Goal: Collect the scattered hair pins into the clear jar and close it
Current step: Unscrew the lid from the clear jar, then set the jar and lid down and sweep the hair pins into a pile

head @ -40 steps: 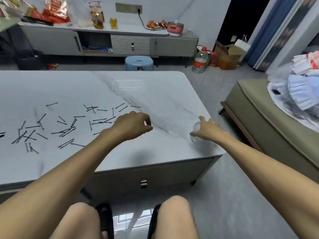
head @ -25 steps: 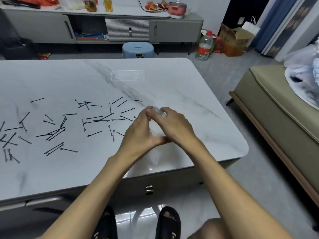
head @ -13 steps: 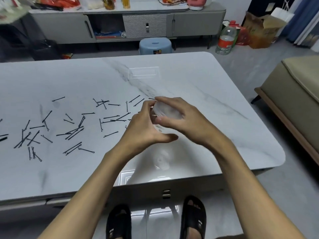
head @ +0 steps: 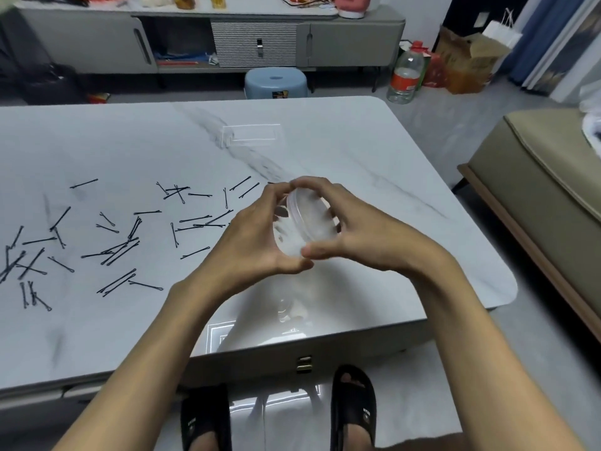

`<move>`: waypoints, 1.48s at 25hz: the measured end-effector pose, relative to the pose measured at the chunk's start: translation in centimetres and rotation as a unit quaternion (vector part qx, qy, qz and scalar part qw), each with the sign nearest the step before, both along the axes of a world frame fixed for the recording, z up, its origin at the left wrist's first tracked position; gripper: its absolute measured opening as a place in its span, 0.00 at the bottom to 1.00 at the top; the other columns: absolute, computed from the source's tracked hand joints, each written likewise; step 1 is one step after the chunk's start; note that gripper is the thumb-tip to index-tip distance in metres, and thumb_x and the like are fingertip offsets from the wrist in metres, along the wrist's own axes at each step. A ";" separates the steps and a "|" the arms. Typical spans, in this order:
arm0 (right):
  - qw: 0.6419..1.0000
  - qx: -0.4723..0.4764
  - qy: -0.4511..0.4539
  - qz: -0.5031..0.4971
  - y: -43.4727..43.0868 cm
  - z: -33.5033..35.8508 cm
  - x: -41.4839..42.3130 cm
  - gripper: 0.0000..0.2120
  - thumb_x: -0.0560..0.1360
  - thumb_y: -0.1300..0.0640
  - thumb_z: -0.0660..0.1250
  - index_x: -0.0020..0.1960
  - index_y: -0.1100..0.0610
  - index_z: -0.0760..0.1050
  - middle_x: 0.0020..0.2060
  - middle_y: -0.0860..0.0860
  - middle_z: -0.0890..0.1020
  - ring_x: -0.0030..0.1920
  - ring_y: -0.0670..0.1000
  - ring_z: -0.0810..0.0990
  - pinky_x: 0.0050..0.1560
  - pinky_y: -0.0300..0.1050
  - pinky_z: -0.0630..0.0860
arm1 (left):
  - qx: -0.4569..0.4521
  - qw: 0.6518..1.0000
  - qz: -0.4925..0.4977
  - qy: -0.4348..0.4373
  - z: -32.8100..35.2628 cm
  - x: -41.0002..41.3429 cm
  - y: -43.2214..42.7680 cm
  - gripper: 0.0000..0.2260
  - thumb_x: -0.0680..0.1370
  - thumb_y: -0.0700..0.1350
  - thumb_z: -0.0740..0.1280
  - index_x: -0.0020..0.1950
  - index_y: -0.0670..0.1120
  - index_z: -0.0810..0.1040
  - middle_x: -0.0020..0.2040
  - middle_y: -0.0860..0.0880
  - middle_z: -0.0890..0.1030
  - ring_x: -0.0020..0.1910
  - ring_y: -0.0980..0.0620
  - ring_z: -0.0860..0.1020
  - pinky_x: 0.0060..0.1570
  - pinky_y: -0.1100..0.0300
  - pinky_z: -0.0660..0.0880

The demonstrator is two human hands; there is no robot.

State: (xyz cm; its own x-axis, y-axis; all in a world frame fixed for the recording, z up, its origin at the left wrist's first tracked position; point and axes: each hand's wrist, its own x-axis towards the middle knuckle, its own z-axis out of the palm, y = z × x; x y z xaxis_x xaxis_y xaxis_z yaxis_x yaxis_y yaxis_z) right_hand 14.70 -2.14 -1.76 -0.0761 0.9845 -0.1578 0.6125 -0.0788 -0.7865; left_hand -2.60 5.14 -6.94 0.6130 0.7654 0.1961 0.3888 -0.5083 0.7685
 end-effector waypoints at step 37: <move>0.886 0.056 -0.071 -0.455 -3.3 -9.5 7.8 0.19 0.72 0.57 0.69 0.63 0.52 0.74 0.65 0.51 0.70 0.67 0.54 0.65 0.63 0.46 0.65 | -0.101 0.995 -0.003 -0.007 -2.5 2.4 -0.9 0.41 0.59 0.50 0.77 0.69 0.56 0.65 0.62 0.59 0.75 0.63 0.62 0.72 0.53 0.71 0.68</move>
